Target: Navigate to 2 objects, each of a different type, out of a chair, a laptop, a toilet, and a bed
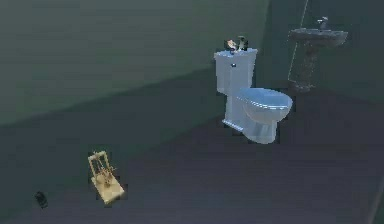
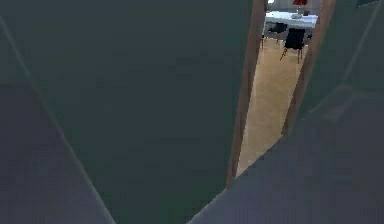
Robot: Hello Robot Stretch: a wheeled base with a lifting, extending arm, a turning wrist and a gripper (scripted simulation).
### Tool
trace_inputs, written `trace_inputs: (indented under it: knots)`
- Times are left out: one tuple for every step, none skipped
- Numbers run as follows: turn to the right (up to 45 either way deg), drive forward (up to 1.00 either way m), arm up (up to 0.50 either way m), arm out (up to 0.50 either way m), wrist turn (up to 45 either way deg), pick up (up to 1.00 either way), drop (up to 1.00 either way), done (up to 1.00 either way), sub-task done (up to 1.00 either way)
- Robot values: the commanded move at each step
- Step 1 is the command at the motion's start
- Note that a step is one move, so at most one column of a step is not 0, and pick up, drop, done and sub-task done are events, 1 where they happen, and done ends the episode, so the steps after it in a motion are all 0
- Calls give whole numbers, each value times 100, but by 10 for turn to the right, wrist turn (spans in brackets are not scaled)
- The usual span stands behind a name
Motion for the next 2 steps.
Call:
trace_inputs:
  knots:
    - [0, 65, 0, 0, 0, 0, 0, 0, 0]
    - [450, 0, 0, 0, 0, 0, 0, 0, 0]
